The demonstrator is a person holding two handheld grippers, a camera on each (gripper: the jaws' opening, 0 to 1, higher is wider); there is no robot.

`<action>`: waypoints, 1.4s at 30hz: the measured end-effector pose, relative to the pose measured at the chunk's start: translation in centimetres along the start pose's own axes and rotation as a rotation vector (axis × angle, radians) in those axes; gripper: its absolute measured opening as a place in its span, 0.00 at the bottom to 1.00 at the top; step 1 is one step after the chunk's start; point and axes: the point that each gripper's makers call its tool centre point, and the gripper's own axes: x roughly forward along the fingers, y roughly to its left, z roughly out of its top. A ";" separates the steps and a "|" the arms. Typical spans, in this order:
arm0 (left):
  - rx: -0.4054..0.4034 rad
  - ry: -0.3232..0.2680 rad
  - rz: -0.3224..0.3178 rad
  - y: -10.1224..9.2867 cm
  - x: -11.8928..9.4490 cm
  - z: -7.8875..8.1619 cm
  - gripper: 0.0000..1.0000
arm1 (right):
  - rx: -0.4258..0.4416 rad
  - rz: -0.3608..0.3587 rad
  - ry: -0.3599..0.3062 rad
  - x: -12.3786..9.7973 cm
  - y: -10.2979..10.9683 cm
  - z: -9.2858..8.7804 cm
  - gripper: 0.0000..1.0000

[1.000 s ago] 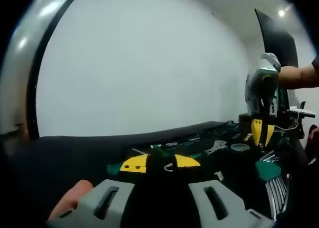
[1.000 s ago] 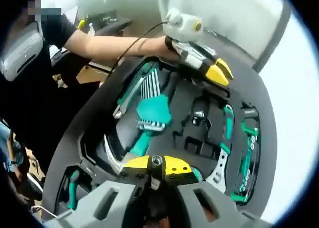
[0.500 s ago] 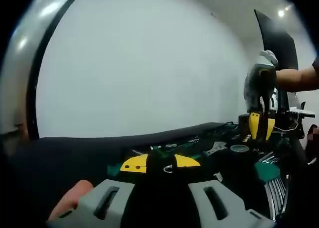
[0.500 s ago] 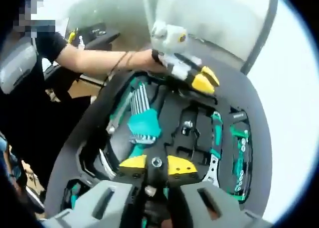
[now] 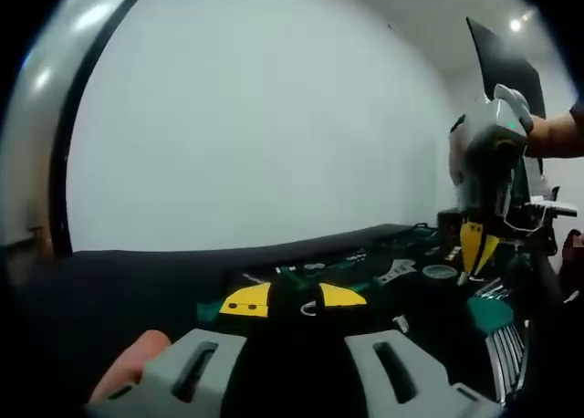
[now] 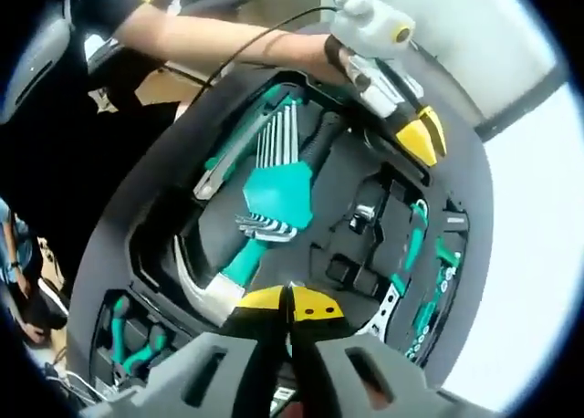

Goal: Pick up the tools and put them into their designated positions in the toolbox.

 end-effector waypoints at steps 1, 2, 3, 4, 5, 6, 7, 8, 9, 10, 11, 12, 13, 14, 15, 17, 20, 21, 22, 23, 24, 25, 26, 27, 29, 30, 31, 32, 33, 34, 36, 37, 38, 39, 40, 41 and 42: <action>0.001 0.001 0.001 0.0 0.0 0.0 0.15 | -0.013 0.001 0.001 0.1 0.1 0.0 0.00; 0.000 0.001 0.001 0.0 0.0 0.0 0.15 | -0.017 0.002 -0.005 0.1 0.1 0.2 0.00; -0.002 0.000 0.001 0.1 0.0 0.0 0.15 | -0.001 0.000 -0.006 0.1 -0.2 0.2 0.00; -0.003 -0.001 0.002 0.1 0.0 0.0 0.15 | 0.014 0.002 -0.007 0.1 -0.3 0.2 0.00; -0.002 0.000 0.001 0.3 0.0 0.0 0.15 | 0.011 0.006 -0.009 0.1 -0.2 0.2 0.00; -0.001 0.001 0.002 0.3 0.0 0.0 0.15 | -0.001 0.013 -0.010 0.0 -0.2 0.1 0.00; -0.001 0.001 0.002 0.3 0.0 0.0 0.15 | -0.001 0.019 -0.009 -0.1 -0.4 0.0 0.00; -0.001 0.001 0.002 0.3 0.1 0.0 0.15 | -0.009 0.022 -0.012 -0.7 -0.5 -0.2 0.00; 0.000 0.002 0.001 0.2 0.0 0.0 0.15 | -0.037 0.012 -0.039 -1.3 -1.2 0.2 0.00; 0.002 0.000 0.001 0.1 0.0 0.0 0.15 | -0.026 0.007 -0.046 -1.8 -1.7 0.2 0.00; 0.003 -0.002 0.000 0.1 0.0 0.1 0.15 | 0.000 -0.008 -0.064 -2.6 -2.7 0.4 0.00; 0.004 -0.002 0.002 0.0 -0.1 0.1 0.15 | 0.021 -0.034 -0.079 -3.4 -4.1 0.4 0.00; 0.006 0.000 0.006 0.0 -0.1 0.0 0.15 | 0.041 -0.042 -0.085 -4.1 -5.4 0.3 0.00; 0.005 0.002 0.012 0.1 -0.2 0.0 0.15 | 0.075 -0.048 -0.091 -4.6 -6.5 0.0 0.00; 0.001 0.004 0.019 0.3 -0.2 -0.1 0.15 | 0.112 -0.049 -0.086 -5.0 -7.6 -0.4 0.00; -0.003 0.012 0.037 0.8 -0.3 -0.2 0.15 | 0.153 -0.080 -0.055 -5.3 -9.4 -1.3 0.00; -0.016 0.021 0.074 1.5 -0.2 -0.5 0.14 | 0.175 -0.084 -0.036 -4.5 -11.3 -2.0 0.00; -0.019 0.032 0.097 2.1 -0.2 -0.7 0.14 | 0.185 -0.080 -0.031 -4.1 -11.7 -2.2 0.00; -0.020 0.043 0.114 2.5 -0.3 -1.0 0.13 | 0.194 -0.076 -0.028 -3.9 -12.0 -2.3 0.00; -0.032 0.042 0.122 2.7 -0.4 -1.0 0.13 | 0.201 -0.074 -0.021 -3.4 -12.4 -2.7 0.00; -0.062 0.026 0.130 3.2 -0.3 -0.7 0.13 | 0.204 -0.072 -0.011 -2.9 -12.8 -3.1 0.00; -0.088 -0.002 0.129 3.6 -0.3 -0.2 0.13 | 0.204 -0.069 -0.002 -2.4 -13.1 -3.5 0.00; -0.095 -0.014 0.132 3.5 -0.5 0.0 0.13 | 0.217 -0.065 0.005 -1.9 -13.5 -3.9 0.00; -0.093 -0.018 0.137 3.5 -0.6 0.1 0.13 | 0.231 -0.061 0.017 -1.4 -13.7 -4.4 0.00; -0.093 -0.022 0.149 3.8 -0.6 0.2 0.13 | 0.240 -0.051 0.038 -0.5 -14.2 -5.3 0.00; -0.095 -0.022 0.157 4.0 -0.6 0.2 0.13 | 0.243 -0.051 0.046 0.0 -14.4 -5.8 0.00; -0.098 -0.024 0.159 4.2 -0.6 0.3 0.13 | 0.248 -0.049 0.057 0.3 -14.7 -6.2 0.00; -0.101 -0.025 0.160 4.2 -0.6 0.3 0.13 | 0.252 -0.050 0.066 0.7 -15.0 -6.7 0.00; -0.105 -0.026 0.160 4.2 -0.6 0.3 0.13 | 0.258 -0.051 0.069 1.0 -15.3 -6.9 0.00; -0.106 -0.026 0.161 4.3 -0.6 0.3 0.13 | 0.266 -0.048 0.069 1.2 -15.4 -7.1 0.00; -0.107 -0.030 0.163 4.3 -0.6 0.5 0.13 | 0.283 -0.047 0.061 1.5 -15.8 -7.2 0.00; -0.106 -0.030 0.163 4.3 -0.6 0.5 0.13 | 0.290 -0.049 0.061 1.8 -16.0 -7.3 0.00; -0.105 -0.028 0.164 4.4 -0.6 0.5 0.13 | 0.291 -0.049 0.057 1.9 -16.1 -7.4 0.00; -0.102 -0.026 0.166 4.5 -0.6 0.4 0.13 | 0.295 -0.047 0.054 2.2 -16.2 -7.4 0.00; -0.100 -0.024 0.168 4.5 -0.6 0.4 0.13 | 0.302 -0.042 0.058 2.5 -16.2 -7.5 0.00; -0.099 -0.022 0.168 4.5 -0.6 0.4 0.13 | 0.302 -0.034 0.062 2.7 -16.1 -7.5 0.00; -0.098 -0.020 0.166 4.5 -0.6 0.4 0.13 | 0.298 -0.029 0.066 2.9 -16.0 -7.6 0.00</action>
